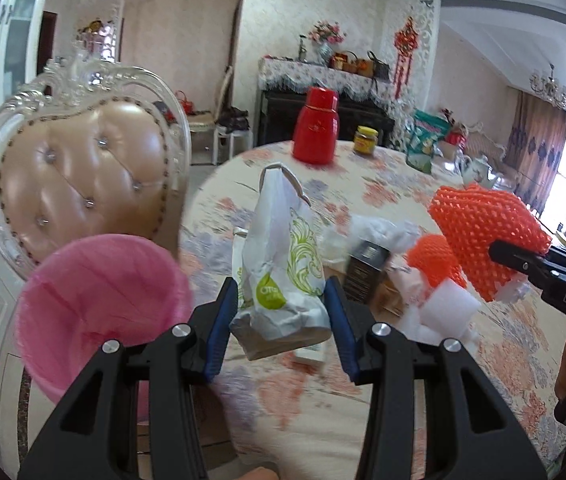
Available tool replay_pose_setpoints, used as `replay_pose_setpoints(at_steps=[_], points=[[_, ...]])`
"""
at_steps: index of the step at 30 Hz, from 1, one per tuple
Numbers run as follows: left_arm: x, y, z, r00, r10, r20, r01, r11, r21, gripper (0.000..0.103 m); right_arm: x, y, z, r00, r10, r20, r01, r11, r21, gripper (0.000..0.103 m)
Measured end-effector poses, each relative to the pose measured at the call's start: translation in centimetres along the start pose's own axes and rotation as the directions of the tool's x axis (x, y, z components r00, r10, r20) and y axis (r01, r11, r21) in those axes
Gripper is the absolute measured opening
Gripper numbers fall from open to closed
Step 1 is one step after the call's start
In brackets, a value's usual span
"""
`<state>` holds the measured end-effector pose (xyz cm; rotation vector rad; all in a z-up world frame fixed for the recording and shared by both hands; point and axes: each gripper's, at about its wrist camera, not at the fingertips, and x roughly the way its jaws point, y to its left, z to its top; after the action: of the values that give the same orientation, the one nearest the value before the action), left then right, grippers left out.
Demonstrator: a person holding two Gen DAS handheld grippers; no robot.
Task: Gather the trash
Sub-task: 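Carry the orange net in the right tool while the left tool carries the tissue bag to the pink bin, then open the right tool over the bin while the left tool releases the tissue bag into it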
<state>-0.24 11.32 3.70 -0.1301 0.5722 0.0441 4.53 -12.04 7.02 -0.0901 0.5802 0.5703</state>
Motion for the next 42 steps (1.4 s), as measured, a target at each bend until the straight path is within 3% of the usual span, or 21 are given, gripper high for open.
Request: replay_pose_setpoints(at_steps=[13,22,35,42], points=[[-3.8,10.0,0.1,0.989,0.145,0.039,-0.141,0.984,-0.108,0.044,4.7,9.5,2.7,0.990,0.140,-0.028,-0.141,0.986,-0.089,0.025],[-6.9,15.7,-0.5,0.975,0.217,0.050,-0.207,0.965,-0.160,0.044,8.6,16.6,3.5,0.971,0.225,-0.079,-0.235,0.959,-0.157,0.025],[-9.4,20.7,-1.6,0.959,0.281,0.040,-0.266,0.938,-0.221,0.044,13.8,25.9,3.9,0.934,0.314,-0.167,-0.349,0.903,-0.250,0.025],[-10.0,22.4,-2.1,0.951,0.307,0.031,-0.290,0.924,-0.249,0.044,15.9,28.9,4.3,0.916,0.345,-0.204,-0.392,0.878,-0.274,0.027]])
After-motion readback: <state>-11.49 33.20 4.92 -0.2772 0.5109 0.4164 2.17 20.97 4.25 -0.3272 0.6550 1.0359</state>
